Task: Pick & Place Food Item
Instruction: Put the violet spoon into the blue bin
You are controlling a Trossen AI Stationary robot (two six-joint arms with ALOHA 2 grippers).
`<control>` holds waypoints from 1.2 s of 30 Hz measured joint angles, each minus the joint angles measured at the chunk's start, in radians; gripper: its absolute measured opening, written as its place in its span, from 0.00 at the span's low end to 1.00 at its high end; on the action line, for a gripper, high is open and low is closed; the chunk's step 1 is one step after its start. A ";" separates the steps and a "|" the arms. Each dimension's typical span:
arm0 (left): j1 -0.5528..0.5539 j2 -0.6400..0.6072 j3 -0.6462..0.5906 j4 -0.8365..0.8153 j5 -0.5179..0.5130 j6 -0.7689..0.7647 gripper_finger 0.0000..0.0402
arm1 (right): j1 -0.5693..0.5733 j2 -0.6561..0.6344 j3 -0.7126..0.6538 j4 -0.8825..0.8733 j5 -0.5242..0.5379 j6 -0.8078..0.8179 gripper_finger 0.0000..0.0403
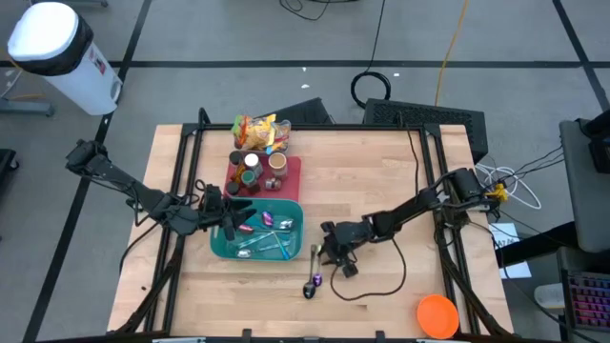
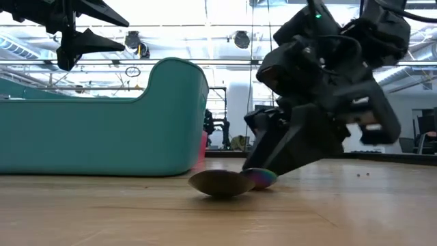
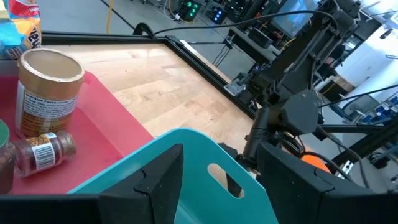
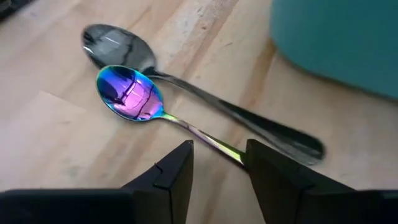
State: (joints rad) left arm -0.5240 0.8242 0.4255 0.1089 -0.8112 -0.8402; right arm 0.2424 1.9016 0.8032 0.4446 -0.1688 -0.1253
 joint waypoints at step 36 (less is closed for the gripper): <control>0.000 0.000 0.000 0.001 0.002 -0.006 0.53 | 0.254 -0.106 -0.010 -0.078 0.162 0.058 0.26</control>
State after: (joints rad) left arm -0.5240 0.8242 0.4259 0.1097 -0.8097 -0.8459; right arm 0.4960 1.7959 0.7930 0.3666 -0.0066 -0.0672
